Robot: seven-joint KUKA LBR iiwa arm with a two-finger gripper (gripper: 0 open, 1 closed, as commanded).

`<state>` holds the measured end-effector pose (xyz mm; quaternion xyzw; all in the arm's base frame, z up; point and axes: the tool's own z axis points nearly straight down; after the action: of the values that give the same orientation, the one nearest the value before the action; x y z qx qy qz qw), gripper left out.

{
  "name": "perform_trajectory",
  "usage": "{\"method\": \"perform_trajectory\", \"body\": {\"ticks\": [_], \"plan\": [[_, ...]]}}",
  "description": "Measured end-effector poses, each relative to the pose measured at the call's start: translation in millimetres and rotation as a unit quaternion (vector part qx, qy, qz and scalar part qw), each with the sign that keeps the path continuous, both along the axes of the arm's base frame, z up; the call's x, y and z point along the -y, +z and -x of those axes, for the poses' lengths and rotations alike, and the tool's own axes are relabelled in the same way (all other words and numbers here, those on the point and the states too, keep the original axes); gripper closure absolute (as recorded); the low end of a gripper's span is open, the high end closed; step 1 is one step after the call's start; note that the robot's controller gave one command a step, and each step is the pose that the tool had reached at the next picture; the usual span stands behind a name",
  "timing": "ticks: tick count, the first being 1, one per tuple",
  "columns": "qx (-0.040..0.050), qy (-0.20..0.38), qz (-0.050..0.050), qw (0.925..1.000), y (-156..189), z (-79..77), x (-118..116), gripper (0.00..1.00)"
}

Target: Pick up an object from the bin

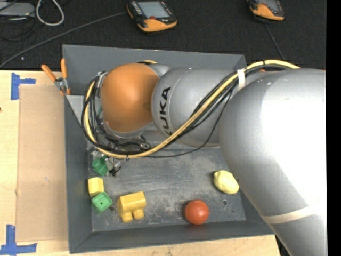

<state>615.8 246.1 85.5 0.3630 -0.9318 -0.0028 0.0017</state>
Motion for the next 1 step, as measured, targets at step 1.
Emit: {"method": "perform_trajectory", "body": {"ticks": [1], "plan": [[0.0065, -0.001, -0.002, 1.0, 31.4, -3.3, -1.7, 1.0]]}}
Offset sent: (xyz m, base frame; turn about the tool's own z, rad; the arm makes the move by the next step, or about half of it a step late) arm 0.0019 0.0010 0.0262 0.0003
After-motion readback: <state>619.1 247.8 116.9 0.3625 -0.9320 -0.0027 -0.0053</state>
